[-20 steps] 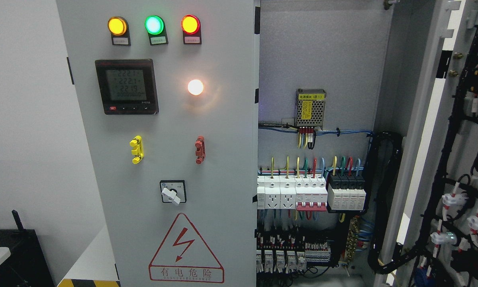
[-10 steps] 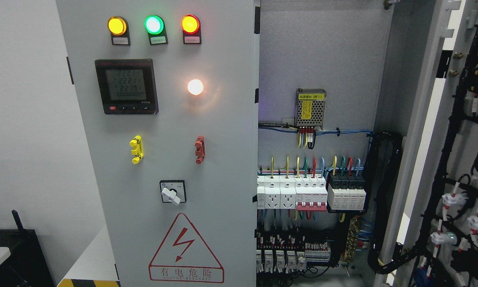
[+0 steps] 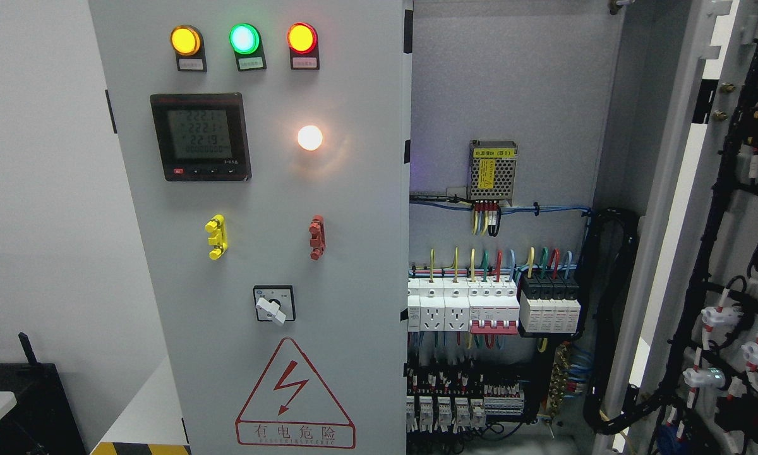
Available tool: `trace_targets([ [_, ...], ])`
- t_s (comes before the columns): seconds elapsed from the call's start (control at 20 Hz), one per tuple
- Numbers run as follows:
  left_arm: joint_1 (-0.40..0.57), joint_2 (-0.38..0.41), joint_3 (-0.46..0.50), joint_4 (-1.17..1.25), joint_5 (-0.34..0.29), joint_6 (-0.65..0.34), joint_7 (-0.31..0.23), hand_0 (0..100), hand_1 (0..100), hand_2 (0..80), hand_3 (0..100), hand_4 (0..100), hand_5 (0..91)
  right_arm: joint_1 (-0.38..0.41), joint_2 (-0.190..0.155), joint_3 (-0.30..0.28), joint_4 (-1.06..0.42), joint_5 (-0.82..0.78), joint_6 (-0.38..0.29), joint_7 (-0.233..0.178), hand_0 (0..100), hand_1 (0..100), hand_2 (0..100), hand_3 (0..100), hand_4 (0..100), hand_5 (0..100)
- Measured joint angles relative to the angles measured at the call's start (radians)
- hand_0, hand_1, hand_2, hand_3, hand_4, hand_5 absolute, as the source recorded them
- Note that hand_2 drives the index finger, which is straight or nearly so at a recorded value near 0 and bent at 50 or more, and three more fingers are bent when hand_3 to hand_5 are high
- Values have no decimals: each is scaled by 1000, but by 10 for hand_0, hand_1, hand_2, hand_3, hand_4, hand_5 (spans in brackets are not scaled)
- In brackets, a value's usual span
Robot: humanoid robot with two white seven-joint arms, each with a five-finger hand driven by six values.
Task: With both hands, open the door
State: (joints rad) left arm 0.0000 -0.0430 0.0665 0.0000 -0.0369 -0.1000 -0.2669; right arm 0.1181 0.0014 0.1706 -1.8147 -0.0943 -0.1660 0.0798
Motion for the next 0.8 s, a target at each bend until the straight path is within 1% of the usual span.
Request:
trace_targets([
  [0.5,0,0,0,0,0,0,0,0,0,0,0,0,0,-148,42,18,39,-2,156,3,382,0,0,0,0,0],
  [0.8,0,0,0,0,0,0,0,0,0,0,0,0,0,-223,60,27,73,-4,193,3,383,0,0,0,0,0],
])
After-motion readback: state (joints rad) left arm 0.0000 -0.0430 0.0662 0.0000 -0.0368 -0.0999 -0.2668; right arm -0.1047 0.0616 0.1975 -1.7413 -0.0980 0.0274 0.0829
